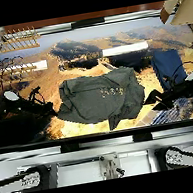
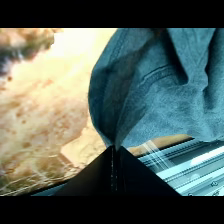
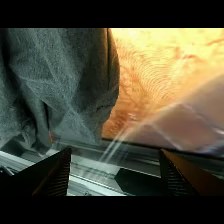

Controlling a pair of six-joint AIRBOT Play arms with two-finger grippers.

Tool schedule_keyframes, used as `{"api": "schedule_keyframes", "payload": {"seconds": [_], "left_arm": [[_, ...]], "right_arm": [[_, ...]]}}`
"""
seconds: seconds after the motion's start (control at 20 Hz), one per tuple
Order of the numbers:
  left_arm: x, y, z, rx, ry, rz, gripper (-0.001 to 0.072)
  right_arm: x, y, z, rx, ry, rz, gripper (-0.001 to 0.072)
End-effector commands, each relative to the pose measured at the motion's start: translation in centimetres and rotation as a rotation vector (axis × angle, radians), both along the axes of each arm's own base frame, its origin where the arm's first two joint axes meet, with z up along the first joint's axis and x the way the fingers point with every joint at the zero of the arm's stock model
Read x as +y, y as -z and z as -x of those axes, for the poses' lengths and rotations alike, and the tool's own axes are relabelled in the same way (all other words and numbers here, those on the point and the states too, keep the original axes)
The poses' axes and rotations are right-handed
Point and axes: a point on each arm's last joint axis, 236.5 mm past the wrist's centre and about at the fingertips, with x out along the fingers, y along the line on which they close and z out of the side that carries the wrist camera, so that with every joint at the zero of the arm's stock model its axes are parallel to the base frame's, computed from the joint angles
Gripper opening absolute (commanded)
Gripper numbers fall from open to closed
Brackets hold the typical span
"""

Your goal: Fold the shirts.

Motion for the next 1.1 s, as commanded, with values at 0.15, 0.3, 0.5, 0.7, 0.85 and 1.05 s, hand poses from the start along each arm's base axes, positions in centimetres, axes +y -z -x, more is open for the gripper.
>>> {"api": "schedule_keyframes", "payload": {"seconds": [0.15,0.3,0.5,0.7,0.85,1.05], "left_arm": [[0.0,-1.3,-0.4,-0.031,0.003,0.002,0.003],[-0.1,-1.6,-0.1,-0.027,0.012,0.005,0.003],[0.0,-3.8,-1.8,-0.104,0.024,0.001,0.0029],[0.4,-19.2,-8.4,-0.592,0.051,-0.044,0.0029],[1.0,-42.1,-7.8,-1.23,-0.015,-0.106,0.0029],[1.2,-64.3,7.5,-1.881,-0.146,-0.101,0.0029]], "right_arm": [[3.8,3.5,-1.2,-0.04,-0.009,0.003,0.0642],[4.4,4.6,-2.5,-0.068,0.005,0.046,0.052],[4.8,1.1,-4.3,-0.16,-0.038,0.017,0.0066],[4.1,-14.4,-10.3,-0.638,-0.145,0.105,0.0065],[3.4,-35.9,-11.3,-1.233,-0.111,0.286,0.0065],[4.3,-58.8,0.4,-1.867,0.016,0.459,0.0065]]}}
